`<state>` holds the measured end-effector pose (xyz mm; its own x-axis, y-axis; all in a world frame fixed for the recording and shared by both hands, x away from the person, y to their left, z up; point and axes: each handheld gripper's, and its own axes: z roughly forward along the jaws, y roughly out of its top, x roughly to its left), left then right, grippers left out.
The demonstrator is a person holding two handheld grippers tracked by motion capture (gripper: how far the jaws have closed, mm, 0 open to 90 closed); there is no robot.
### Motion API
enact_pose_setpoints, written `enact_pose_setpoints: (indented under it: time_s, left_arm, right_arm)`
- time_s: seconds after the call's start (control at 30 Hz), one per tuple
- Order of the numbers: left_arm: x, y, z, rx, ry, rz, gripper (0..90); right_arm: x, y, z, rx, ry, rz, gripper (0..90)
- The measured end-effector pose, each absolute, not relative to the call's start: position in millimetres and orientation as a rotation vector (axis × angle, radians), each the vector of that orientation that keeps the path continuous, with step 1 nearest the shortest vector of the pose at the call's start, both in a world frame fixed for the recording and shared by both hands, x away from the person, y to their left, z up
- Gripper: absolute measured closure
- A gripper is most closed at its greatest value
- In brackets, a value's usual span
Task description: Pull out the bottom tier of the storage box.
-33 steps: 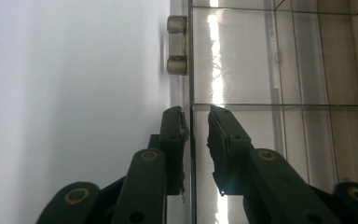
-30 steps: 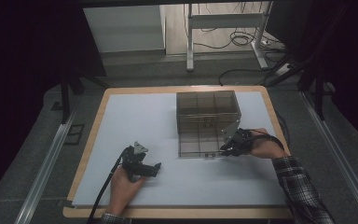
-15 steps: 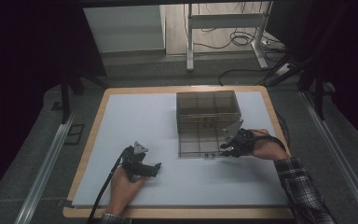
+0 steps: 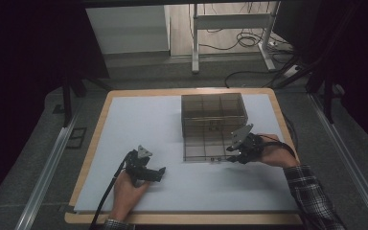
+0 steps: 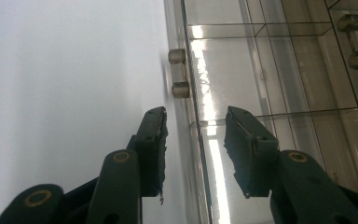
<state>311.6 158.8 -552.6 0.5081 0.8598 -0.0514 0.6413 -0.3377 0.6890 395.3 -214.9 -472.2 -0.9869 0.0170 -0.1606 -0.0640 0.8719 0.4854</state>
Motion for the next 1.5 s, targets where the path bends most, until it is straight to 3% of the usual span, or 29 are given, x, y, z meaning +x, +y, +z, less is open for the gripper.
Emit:
enact_pose_setpoints:
  time_s: [1.5]
  left_arm:
    - [311.5, 158.1, -552.9, 2.080, 1.229, 0.427, 0.0]
  right_arm:
    - [364.7, -260.0, -464.7, 0.342, 2.723, 0.926, 30.6]
